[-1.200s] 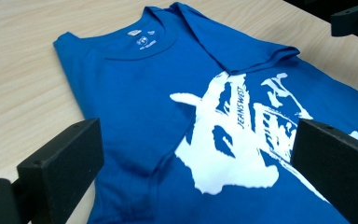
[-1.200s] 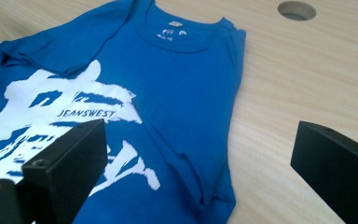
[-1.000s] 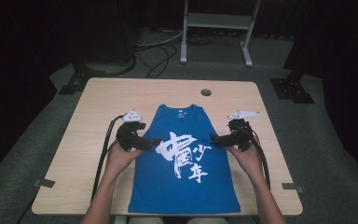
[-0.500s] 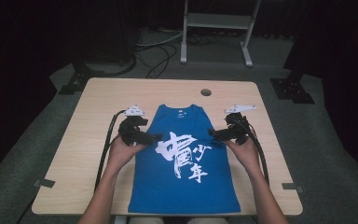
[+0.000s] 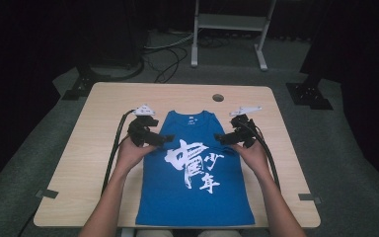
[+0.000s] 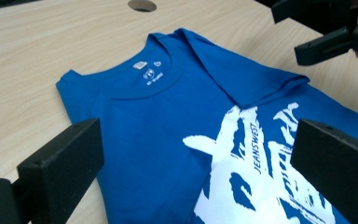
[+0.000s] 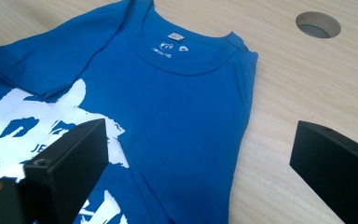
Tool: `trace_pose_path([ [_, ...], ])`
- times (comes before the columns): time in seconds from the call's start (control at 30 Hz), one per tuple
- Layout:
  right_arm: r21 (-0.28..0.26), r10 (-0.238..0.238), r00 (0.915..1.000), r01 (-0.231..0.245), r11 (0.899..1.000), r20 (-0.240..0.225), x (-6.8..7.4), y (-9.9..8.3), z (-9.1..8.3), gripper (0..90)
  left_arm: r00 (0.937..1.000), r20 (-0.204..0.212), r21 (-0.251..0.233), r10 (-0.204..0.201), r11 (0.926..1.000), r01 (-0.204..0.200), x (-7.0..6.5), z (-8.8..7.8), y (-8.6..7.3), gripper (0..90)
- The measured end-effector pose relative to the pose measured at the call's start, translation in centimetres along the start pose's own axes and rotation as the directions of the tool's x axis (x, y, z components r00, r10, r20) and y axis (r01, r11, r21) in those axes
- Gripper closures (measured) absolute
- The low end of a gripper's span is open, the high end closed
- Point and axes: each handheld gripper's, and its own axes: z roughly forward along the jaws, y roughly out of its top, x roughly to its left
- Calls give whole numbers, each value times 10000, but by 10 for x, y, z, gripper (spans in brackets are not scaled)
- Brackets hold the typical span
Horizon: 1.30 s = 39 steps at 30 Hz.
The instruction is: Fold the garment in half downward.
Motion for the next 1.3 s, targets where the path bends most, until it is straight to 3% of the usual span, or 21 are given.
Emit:
trace_pose_path([
  [0.23,-108,-45,10000,44,9999,-21,-4,5,6,47,10000,-62,-20,78,10000,-78,5,7,6,22],
  [0.47,168,180,9997,-177,9997,-178,-8,7,13,46,10000,4,207,79,9998,-79,10,16,12,26],
  [0.83,49,-122,9993,124,9999,-345,-5,27,17,56,9998,164,253,-88,9996,84,17,21,19,26],
  [1.3,390,281,9976,-257,9989,-628,-17,38,26,56,9994,264,314,-245,9992,237,32,24,37,26],
])
